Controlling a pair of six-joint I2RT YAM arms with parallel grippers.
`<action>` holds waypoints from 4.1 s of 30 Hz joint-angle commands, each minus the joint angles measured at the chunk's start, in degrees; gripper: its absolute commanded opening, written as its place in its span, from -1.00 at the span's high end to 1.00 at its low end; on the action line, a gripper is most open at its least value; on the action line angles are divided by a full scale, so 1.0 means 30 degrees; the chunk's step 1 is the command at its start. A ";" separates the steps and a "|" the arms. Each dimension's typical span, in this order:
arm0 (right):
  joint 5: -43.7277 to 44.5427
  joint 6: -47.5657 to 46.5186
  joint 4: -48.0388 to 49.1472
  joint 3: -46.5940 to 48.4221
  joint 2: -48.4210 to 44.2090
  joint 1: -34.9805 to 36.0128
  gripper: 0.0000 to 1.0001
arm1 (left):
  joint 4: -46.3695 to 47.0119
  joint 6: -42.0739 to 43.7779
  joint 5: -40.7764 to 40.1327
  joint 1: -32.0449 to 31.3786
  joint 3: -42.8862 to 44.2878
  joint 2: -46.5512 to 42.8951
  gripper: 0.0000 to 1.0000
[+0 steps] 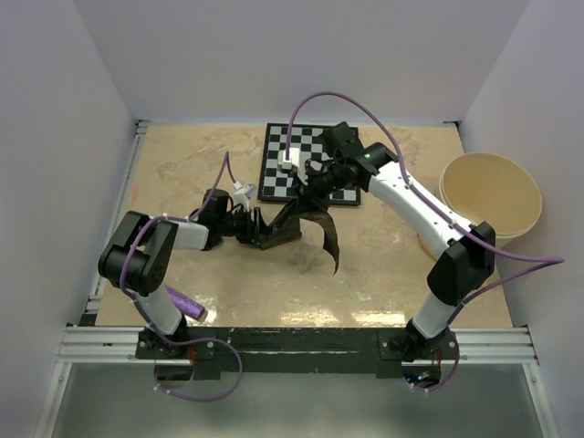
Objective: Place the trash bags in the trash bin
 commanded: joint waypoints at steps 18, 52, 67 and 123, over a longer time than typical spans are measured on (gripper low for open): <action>-0.0814 0.0644 0.0805 0.1540 -0.0308 -0.0053 1.00 | -0.1241 0.0685 -0.0668 -0.0174 0.0422 0.0676 -0.05; 0.2933 -0.1669 -0.1421 -0.3672 -0.4524 -0.0697 1.00 | -0.5283 0.4697 -0.3919 -0.3423 0.1914 0.0646 0.03; 0.7062 -0.4625 -0.3646 -0.6895 -0.7076 -0.0902 0.82 | -1.0147 0.6426 -0.5240 -0.4889 0.4815 0.2990 0.49; -0.7318 0.8877 1.5951 -0.2064 0.0600 -0.2397 -0.56 | -1.4044 1.1552 -0.0348 -0.0115 1.1526 -0.7585 1.00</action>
